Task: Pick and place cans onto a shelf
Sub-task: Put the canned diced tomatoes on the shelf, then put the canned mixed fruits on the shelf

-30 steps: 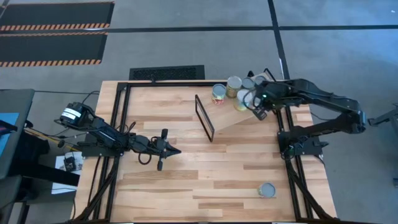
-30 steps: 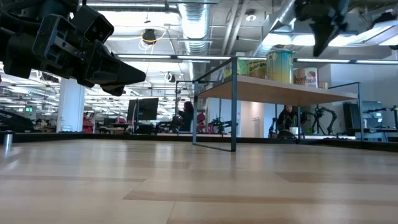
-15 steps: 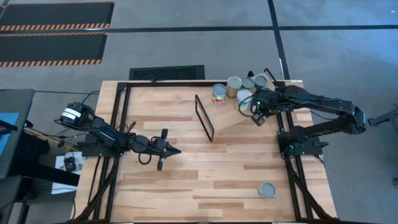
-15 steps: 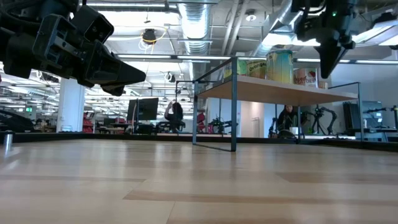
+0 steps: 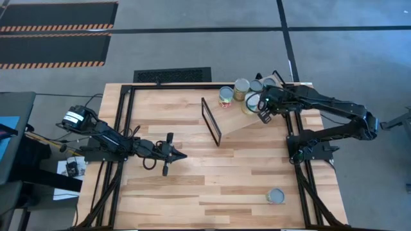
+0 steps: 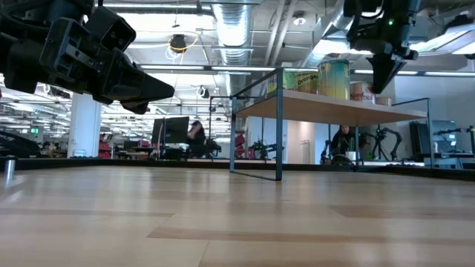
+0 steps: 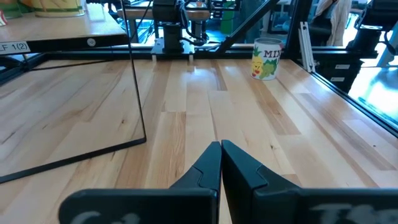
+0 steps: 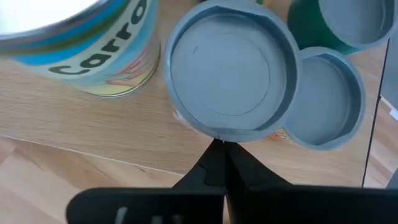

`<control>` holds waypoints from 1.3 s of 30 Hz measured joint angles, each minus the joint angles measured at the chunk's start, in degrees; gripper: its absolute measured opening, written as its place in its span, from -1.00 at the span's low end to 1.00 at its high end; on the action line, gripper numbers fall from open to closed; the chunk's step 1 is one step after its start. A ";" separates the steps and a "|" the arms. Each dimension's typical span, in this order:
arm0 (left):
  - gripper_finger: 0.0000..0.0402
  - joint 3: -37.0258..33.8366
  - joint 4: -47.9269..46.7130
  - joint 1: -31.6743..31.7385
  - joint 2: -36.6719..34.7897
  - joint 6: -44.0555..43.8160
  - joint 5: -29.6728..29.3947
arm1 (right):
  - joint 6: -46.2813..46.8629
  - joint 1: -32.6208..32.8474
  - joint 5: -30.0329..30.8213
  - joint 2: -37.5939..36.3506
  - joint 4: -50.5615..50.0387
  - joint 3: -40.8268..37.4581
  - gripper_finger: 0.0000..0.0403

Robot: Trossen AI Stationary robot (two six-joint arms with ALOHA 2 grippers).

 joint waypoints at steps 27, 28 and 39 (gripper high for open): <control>-1.00 0.00 -0.01 0.01 -0.01 -0.33 0.74 | 33.80 59.70 5.08 5.26 2.44 0.01 -0.98; -1.00 0.00 -0.04 0.01 -0.01 -0.34 0.75 | 36.19 62.84 4.34 7.62 3.89 0.13 -0.98; -1.00 0.00 -0.04 0.02 -0.02 -0.37 0.78 | 53.12 80.02 -8.12 34.26 -0.18 18.10 -0.88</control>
